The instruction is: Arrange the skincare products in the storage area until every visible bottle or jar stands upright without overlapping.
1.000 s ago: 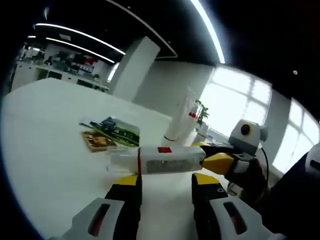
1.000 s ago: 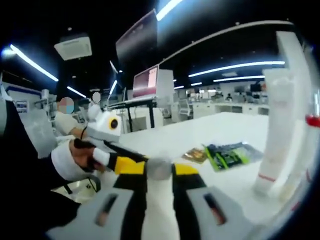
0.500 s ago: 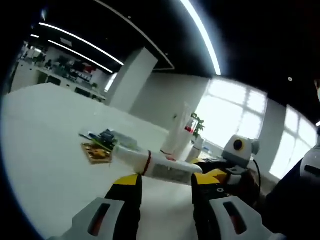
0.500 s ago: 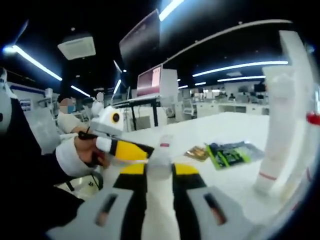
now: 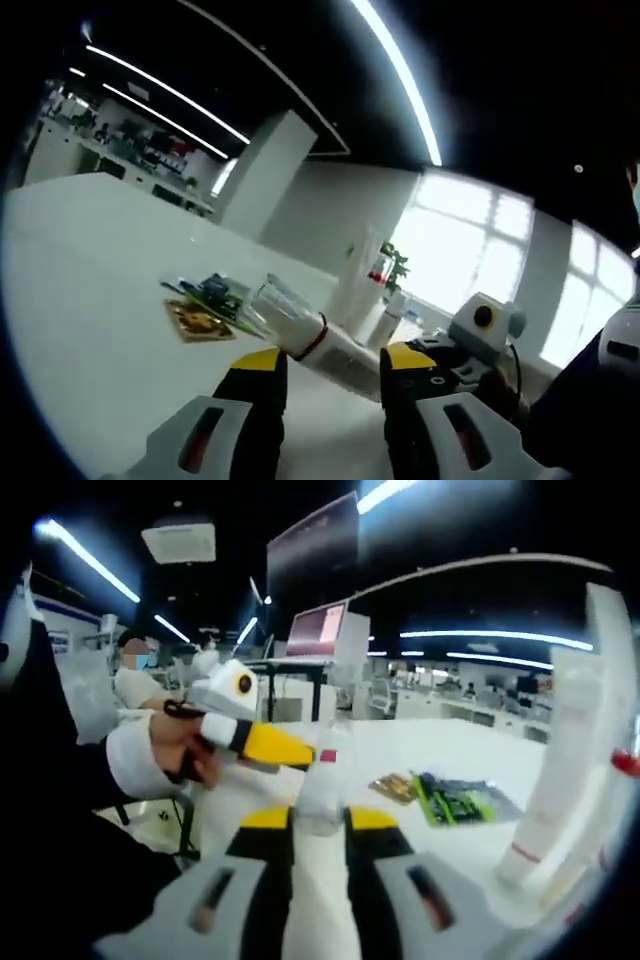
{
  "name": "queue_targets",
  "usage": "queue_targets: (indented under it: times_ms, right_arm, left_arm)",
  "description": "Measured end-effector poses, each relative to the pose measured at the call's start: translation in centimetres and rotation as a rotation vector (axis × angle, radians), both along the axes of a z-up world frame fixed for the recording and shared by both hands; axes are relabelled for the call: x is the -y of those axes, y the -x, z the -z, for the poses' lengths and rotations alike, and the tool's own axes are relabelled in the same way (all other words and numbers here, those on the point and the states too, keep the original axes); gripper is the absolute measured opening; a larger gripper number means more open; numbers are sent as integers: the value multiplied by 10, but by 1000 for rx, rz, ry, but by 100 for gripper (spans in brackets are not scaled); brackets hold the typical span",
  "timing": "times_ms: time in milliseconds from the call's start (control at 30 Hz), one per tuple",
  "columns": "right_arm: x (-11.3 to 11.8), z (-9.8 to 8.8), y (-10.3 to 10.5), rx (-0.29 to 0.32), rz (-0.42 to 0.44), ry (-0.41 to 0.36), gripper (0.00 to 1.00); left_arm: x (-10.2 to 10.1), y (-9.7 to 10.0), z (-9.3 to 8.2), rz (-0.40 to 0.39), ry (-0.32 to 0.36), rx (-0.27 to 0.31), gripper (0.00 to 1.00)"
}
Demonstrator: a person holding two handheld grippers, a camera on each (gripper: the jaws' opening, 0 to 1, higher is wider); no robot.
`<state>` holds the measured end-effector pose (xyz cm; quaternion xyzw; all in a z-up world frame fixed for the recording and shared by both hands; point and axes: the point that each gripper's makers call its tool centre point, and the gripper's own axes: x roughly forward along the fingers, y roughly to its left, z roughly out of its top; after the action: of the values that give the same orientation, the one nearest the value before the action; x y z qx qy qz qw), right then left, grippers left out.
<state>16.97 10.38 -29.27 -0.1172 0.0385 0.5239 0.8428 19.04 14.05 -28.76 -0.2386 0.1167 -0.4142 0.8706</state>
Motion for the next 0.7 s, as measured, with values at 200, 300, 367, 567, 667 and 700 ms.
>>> queue_targets:
  times_ms: [200,300,367,567,667,700]
  right_arm:
    - [-3,6,5,18,-23,34,17]
    - [-6,7,10,89,-50,89,17]
    - [-9,8,15,103,-60,100,17]
    - [-14,1,21,70,-102,33,16]
    - [-16,1,24,22,-116,-9,15]
    - [-18,-3,25,0,-123,-50,13]
  left_arm:
    - [-4,2,-19,-7,105,45,26]
    - [-3,2,-21,-10,105,51,25]
    - [-2,2,-22,-8,114,56,25]
    - [-4,5,-38,13,175,102,23]
    - [-5,5,-40,19,174,117,20]
    - [-5,5,-41,21,172,126,20]
